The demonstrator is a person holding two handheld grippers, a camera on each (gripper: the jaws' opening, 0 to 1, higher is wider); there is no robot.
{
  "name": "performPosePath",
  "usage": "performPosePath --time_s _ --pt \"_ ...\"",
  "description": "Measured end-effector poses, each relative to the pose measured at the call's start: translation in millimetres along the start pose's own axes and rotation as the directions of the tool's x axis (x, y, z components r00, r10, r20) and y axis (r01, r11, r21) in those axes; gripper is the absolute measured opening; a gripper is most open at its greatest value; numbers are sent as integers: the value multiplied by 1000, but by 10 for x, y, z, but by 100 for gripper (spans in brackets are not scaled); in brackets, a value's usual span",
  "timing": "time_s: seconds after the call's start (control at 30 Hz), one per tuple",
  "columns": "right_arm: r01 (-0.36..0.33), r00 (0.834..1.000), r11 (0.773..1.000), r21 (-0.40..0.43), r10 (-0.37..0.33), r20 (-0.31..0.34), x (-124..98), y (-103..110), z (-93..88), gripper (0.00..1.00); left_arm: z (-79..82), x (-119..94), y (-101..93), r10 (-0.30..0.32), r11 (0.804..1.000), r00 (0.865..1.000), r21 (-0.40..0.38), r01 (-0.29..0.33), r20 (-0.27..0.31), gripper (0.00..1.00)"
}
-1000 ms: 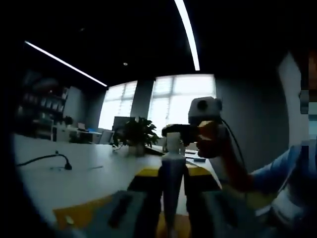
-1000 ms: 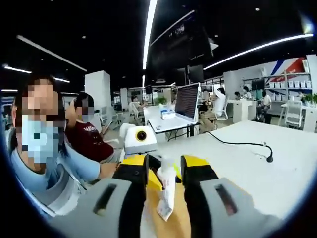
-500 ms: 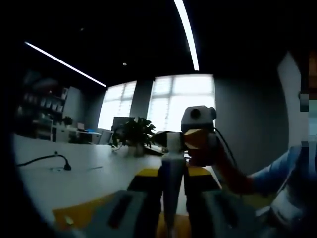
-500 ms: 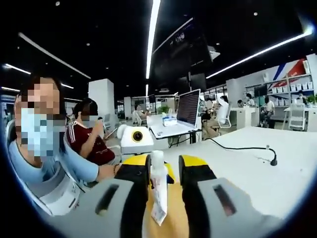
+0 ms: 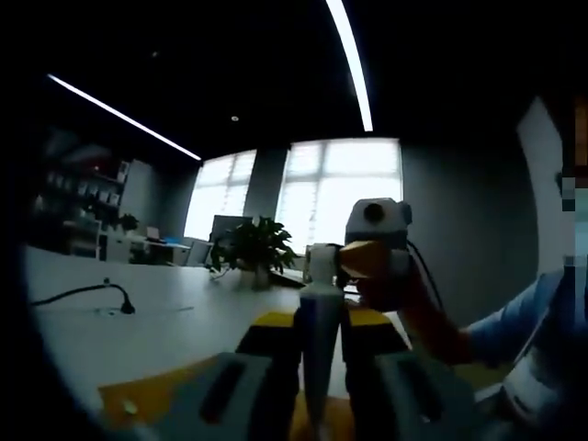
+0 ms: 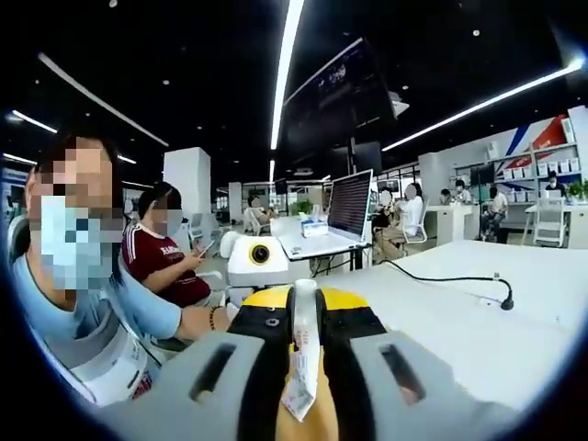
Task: Pick up the toothpaste unscrew the cap squeeze it onto the small board screw the cap back on and return it to the table
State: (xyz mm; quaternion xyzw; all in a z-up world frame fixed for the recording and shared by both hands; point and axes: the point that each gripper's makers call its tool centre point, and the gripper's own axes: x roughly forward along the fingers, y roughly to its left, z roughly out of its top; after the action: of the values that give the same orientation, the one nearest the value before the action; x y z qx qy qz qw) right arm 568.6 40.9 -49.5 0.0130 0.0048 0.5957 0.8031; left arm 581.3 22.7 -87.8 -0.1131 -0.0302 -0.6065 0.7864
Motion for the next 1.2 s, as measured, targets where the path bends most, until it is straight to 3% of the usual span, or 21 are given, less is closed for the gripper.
performPosePath --time_s 0.17,0.27,0.47,0.7,0.87,1.2 --pt "14 999 1000 -24 -15 -35 6 5 -103 16 2 -3 14 7 1000 1000 1 -7 3 16" --pt "8 1000 1000 -6 -9 -4 9 -40 -85 25 -1 -5 17 11 1000 1000 -1 -11 4 16" --pt "-51 999 998 27 51 8 119 -30 -77 27 4 2 -7 6 1000 1000 11 -6 2 16" --pt "-88 996 995 36 88 16 205 22 -82 26 5 1 -2 1 1000 1000 3 -1 2 16" --pt "-88 996 996 18 88 17 215 56 -89 18 5 2 -11 13 999 1000 31 -13 0 16" --pt "-30 999 999 19 29 25 194 -10 -92 18 -9 -3 57 44 999 999 21 -44 -3 16"
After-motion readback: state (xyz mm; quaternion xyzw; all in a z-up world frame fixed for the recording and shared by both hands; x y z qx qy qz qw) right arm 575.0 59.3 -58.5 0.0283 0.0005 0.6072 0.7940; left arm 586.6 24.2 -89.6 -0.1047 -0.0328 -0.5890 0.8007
